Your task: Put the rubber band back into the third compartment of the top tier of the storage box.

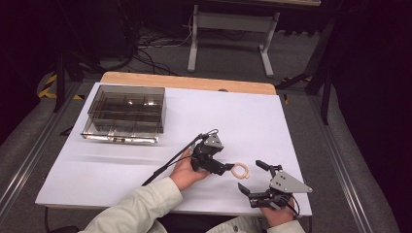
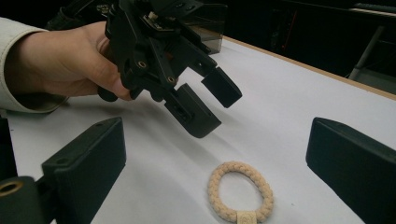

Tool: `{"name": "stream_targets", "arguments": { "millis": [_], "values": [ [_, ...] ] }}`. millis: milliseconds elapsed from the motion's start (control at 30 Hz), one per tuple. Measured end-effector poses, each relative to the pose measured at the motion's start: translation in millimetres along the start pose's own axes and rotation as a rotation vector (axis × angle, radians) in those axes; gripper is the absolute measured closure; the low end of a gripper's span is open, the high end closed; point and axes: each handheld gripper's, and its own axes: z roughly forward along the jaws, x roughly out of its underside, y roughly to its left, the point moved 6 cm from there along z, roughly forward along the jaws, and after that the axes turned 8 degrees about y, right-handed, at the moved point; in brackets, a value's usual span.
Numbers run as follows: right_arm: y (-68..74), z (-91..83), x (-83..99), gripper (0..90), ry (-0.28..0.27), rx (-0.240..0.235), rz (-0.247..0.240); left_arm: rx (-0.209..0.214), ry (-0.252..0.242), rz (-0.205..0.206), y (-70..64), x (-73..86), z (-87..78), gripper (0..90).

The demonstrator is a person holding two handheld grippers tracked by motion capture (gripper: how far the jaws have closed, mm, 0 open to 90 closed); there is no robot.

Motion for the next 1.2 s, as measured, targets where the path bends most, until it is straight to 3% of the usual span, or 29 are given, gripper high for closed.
{"name": "stream_targets", "arguments": {
  "millis": [433, 767, 867, 1200],
  "values": [
    [0.2, -0.6, 0.3, 5.3, 0.003, 0.0, 0.002, -0.009, 0.031, 0.008, -5.6, -1.3, 23.4, 26.3],
    [0.3, -0.2, 0.3, 5.3, 0.005, 0.001, -0.002, -0.035, 0.054, 0.017, -5.3, -0.1, 29.4, 32.1],
    [0.4, 0.3, 0.4, 5.3, 0.006, 0.0, -0.001, -0.032, 0.058, 0.003, -4.8, -0.3, 30.6, 36.4],
    [0.2, 0.8, 0.6, 5.4, 0.008, 0.0, -0.003, -0.056, 0.099, 0.031, -8.1, 0.5, 34.3, 51.8]
  ]
}}
